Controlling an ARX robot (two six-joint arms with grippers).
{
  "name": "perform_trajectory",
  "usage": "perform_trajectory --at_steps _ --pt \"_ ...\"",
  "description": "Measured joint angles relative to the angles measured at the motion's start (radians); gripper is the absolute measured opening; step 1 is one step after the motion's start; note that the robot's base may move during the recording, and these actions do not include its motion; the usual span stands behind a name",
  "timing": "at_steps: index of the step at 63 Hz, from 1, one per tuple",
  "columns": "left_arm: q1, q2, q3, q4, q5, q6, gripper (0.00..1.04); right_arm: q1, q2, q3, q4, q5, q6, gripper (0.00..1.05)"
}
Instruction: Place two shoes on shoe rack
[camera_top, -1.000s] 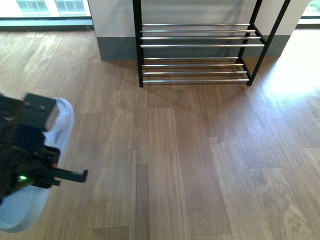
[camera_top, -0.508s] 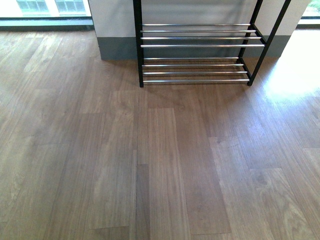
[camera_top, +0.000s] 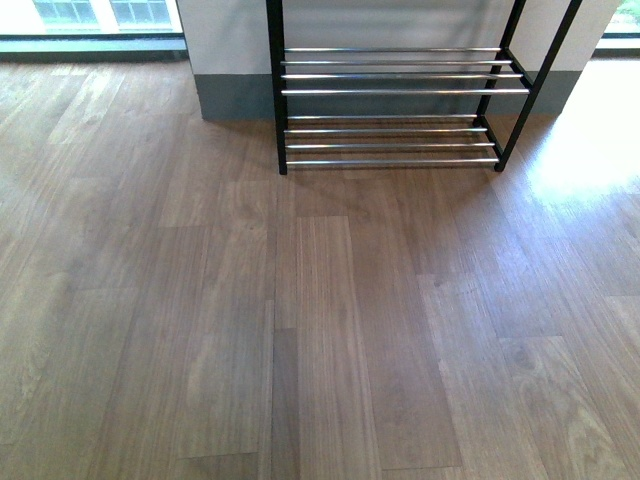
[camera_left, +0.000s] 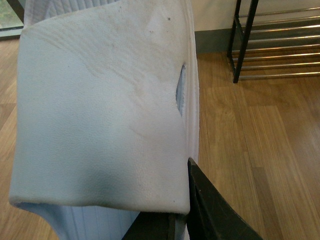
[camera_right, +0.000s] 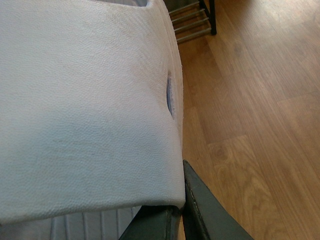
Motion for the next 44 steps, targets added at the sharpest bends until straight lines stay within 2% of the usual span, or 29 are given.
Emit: perform_trajectory --at_steps 44 --pt "0.001 0.0 0.0 -0.002 -0.001 0.003 0.02 0.0 0.0 0.0 0.0 -0.001 0.0 0.01"
